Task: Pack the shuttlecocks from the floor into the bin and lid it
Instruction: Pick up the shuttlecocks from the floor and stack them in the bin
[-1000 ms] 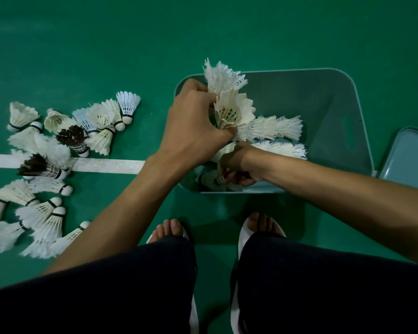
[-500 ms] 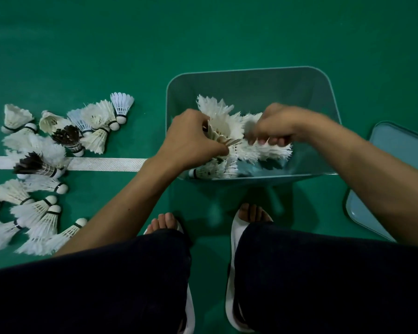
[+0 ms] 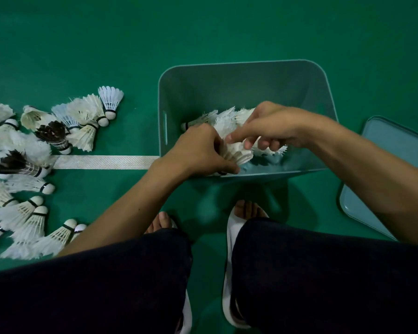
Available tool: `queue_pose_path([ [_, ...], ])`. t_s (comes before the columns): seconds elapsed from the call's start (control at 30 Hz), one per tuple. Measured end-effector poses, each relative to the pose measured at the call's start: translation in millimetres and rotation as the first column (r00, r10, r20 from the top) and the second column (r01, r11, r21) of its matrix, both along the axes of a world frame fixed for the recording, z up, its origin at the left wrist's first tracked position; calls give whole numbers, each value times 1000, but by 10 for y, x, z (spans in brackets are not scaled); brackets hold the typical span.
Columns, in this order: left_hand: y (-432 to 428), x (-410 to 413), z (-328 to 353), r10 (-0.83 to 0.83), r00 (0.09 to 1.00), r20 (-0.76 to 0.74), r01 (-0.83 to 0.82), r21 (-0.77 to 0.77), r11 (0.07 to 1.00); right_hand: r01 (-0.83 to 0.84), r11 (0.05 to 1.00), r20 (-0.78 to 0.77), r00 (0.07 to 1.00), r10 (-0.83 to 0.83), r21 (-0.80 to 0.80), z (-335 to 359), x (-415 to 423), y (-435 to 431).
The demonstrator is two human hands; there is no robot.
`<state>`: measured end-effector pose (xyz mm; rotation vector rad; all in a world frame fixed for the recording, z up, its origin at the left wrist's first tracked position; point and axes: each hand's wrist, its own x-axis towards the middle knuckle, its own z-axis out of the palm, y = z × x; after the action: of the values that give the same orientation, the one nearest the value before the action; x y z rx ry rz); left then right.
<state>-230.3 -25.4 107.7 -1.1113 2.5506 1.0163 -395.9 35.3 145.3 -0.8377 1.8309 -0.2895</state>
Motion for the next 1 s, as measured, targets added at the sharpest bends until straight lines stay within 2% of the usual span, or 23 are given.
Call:
queue_pose_path([
  [0.13, 28, -93, -69, -4, 999, -49, -1, -91, 996, 21, 999, -151, 988, -27, -36, -21, -28, -24],
  [0.27, 90, -203, -104, 72, 994, -85, -79, -86, 993, -26, 998, -72, 997, 21, -62, -21, -4, 8],
  [0.37, 65, -195, -148, 24, 998, -60, -30, -93, 995, -64, 994, -78, 995, 58, -84, -92, -52, 80],
  [0.43, 19, -140, -149, 9, 999, -36, -13, -102, 995, -54, 997, -189, 981, 43, -54, -158, -120, 124],
  [0.5, -33, -78, -110, 77, 996, -49, -83, -118, 990, -32, 999, -296, 955, 29, -6, -231, -166, 148],
  [0.53, -63, -54, -88, 128, 990, -65, -135, -128, 983, -13, 999, -299, 954, 21, 31, -265, -158, 153],
  [0.67, -94, -30, -43, 266, 956, -124, -284, -151, 947, 26, 985, -162, 987, 2, 172, -450, -14, 84],
  [0.8, -81, -58, -106, 267, 958, -102, -280, -153, 948, -19, 974, -114, 992, 46, 226, -621, 132, -88],
  [0.9, -114, -47, -179, 256, 962, -92, -267, -146, 952, -76, 936, -49, 994, 99, 343, -746, 150, -209],
  [1.0, -149, -46, -225, 257, 962, -88, -267, -126, 955, -87, 902, 34, 996, 80, 422, -879, 57, -261],
])
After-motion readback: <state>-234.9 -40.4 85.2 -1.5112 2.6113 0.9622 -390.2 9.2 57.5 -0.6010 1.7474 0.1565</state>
